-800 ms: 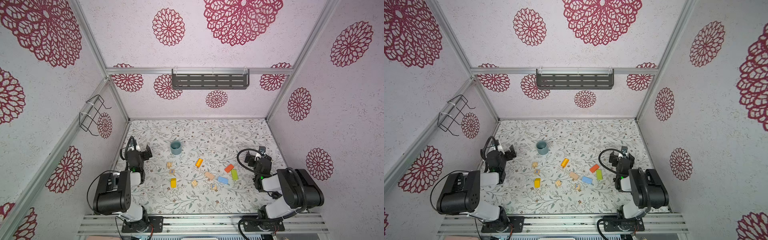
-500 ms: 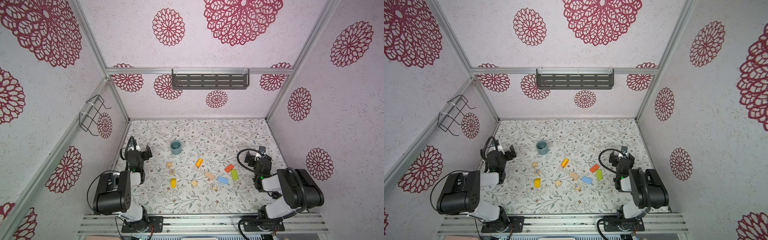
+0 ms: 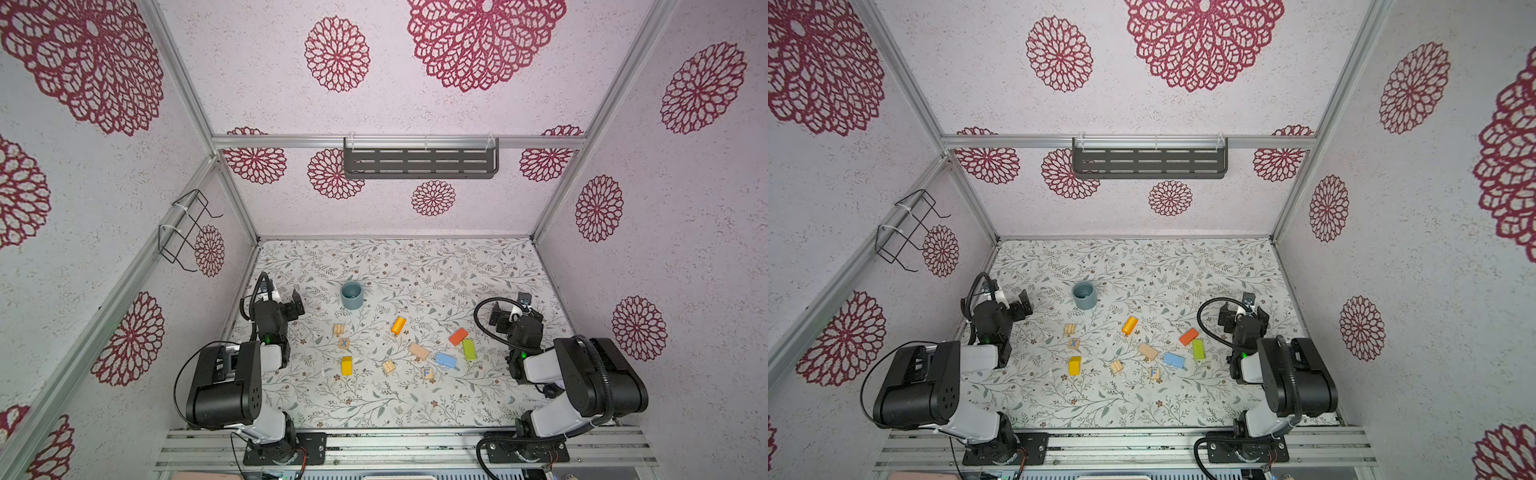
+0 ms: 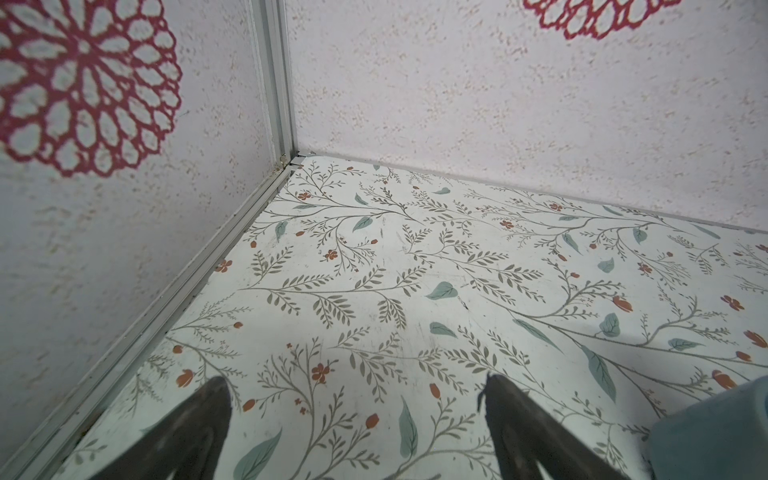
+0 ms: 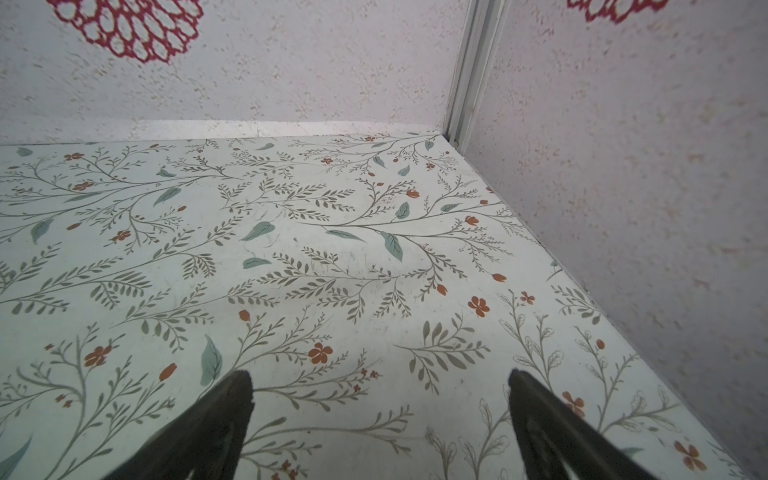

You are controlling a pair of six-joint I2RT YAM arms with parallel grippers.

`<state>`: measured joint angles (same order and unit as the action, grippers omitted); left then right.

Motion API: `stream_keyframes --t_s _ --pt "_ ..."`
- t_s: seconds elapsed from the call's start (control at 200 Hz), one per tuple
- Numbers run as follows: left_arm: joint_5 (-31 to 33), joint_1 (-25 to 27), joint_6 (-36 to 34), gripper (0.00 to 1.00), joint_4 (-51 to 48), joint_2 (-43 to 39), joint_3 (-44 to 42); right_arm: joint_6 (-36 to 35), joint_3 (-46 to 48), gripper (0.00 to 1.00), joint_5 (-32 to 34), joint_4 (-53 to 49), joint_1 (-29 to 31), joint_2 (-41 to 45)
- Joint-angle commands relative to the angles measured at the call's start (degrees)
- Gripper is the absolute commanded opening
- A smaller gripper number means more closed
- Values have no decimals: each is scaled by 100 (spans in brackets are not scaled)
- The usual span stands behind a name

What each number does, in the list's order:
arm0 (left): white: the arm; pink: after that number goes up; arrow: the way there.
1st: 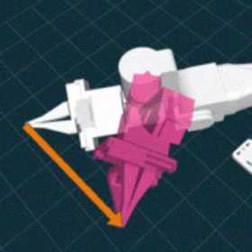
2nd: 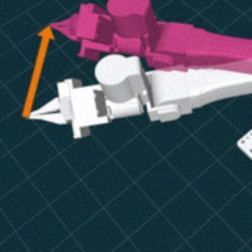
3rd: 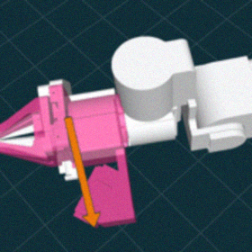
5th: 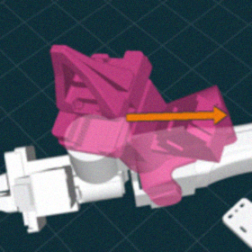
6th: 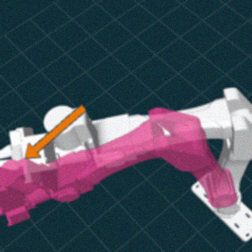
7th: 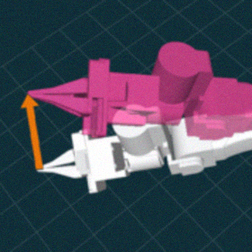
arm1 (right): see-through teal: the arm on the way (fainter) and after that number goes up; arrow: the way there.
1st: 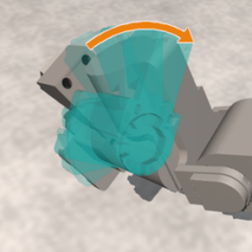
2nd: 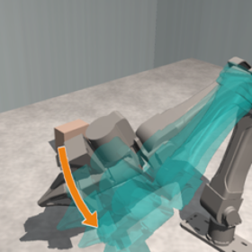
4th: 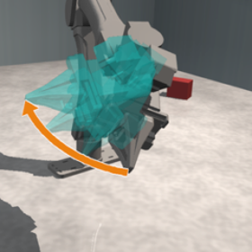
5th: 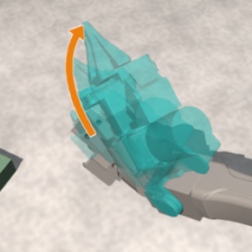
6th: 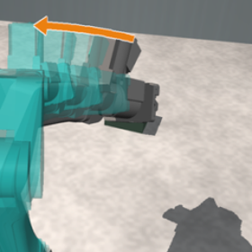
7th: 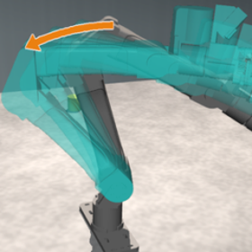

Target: Build the wood block tower

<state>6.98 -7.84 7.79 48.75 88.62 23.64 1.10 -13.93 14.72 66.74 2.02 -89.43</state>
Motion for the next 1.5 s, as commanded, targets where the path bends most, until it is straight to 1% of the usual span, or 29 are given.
stream_keyframes --t_s 0.0,0.52,0.57,0.6,0.645,0.705,0.755,0.816,0.876,1.031,1.106,1.176,1.271,1.371,1.441,1.491 --pt "19 29 -55 97 42 16 91 73 -93 99 -40 153 -18 139" --pt "3 18 -50 97 -43 33 143 84 -93 99 -75 133 -35 145" --pt "84 18 -16 97 11 16 110 74 -75 99 -72 165 -31 154" --pt "293 22 32 97 34 3 101 52 -78 99 -66 162 -26 173" --pt "615 29 144 97 -49 -86 124 11 -177 99 -82 -155 3 328" --pt "748 17 235 97 -824 -354 390 3 -455 99 -2 -939 44 728" --pt "720 18 258 97 -1668 -465 791 63 -768 99 96 -1796 53 1058" --pt "614 23 288 97 -2459 -489 1229 178 -1007 99 125 -2406 53 1393" --pt "612 47 303 97 -2960 -571 1537 273 -1217 99 44 -2914 53 1712" --pt "535 153 730 97 -3975 -977 2216 707 -2090 99 -258 -4620 77 2206" --pt "652 371 860 97 -4751 -1096 2723 951 -2498 99 -541 -5340 130 2299" --pt "751 716 839 97 -5483 -1153 3189 1188 -2823 98 -922 -5931 170 2316" --pt "1538 1459 719 97 -6252 -1277 3645 1458 -3164 95 -1367 -6600 300 2290" --pt "1952 2141 817 97 -6617 -1517 3718 1533 -3387 92 -1459 -7117 671 2282" --pt "2035 2490 1162 97 -6895 -1685 3704 1550 -3498 90 -1389 -7423 1011 2272" --pt "2018 2657 1447 97 -7097 -1779 3676 1504 -3578 89 -1371 -7606 1363 2223"
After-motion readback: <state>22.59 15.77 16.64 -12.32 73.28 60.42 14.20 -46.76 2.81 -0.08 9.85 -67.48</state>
